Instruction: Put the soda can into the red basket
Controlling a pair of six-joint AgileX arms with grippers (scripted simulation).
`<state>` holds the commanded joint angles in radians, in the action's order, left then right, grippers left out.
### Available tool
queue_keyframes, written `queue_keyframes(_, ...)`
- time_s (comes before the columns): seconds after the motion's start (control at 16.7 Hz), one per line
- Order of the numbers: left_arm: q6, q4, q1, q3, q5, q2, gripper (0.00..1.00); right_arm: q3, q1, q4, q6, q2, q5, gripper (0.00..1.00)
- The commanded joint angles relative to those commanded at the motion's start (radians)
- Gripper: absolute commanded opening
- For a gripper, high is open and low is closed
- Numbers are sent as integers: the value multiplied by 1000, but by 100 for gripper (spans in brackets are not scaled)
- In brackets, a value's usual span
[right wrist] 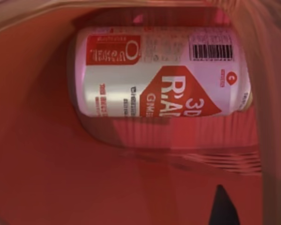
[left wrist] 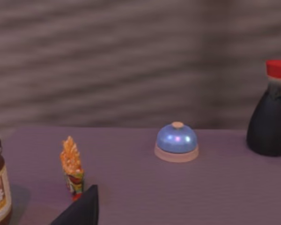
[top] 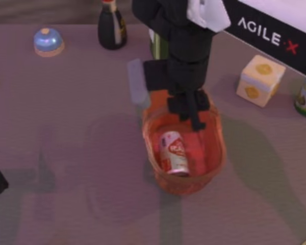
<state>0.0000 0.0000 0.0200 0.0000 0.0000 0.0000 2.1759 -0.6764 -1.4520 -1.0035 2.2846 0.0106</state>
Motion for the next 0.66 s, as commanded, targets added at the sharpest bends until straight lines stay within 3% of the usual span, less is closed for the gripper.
queue_keyframes(0.24,0,0,0,0,0,0,100,18,4,-18,-3,2,0,0)
queue_keyframes(0.66,0,0,0,0,0,0,100,193,28,-198,-36,-5,0,0)
